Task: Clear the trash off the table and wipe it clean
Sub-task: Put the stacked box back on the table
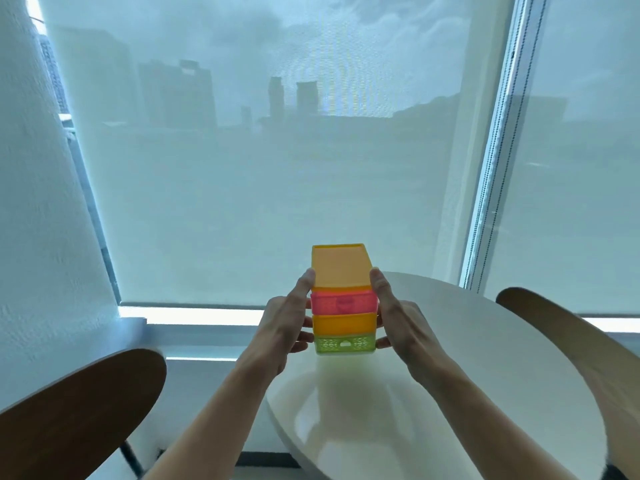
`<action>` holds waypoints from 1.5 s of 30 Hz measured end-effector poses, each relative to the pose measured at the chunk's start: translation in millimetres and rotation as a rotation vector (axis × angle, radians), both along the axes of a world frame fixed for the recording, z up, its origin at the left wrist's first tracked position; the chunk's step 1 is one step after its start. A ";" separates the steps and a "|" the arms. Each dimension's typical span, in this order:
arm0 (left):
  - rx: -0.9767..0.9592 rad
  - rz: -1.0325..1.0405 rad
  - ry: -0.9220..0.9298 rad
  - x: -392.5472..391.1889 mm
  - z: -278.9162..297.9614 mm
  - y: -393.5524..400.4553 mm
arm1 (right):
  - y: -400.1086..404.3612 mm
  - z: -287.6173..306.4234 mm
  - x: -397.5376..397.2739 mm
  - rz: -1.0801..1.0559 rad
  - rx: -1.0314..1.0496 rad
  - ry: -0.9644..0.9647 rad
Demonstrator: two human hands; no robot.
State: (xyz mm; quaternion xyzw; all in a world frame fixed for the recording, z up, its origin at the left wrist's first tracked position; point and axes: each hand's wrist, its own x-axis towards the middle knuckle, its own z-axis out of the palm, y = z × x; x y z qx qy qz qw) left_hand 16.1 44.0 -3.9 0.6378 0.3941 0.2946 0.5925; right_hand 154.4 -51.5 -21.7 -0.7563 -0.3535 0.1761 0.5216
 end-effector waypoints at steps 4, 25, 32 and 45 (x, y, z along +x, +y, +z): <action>0.009 -0.029 0.046 30.9 -7.7 16.5 | 10.5 -8.6 29.5 -0.039 -0.016 0.041; -0.061 -0.053 0.113 138.4 -17.7 84.0 | 68.5 -16.7 129.2 -0.086 -0.097 0.088; -0.068 -0.018 0.116 159.6 -17.6 100.6 | 86.9 -18.5 151.5 -0.069 -0.098 0.089; -0.069 0.015 0.094 177.7 -18.9 116.7 | 102.4 -15.2 169.5 -0.065 -0.125 0.116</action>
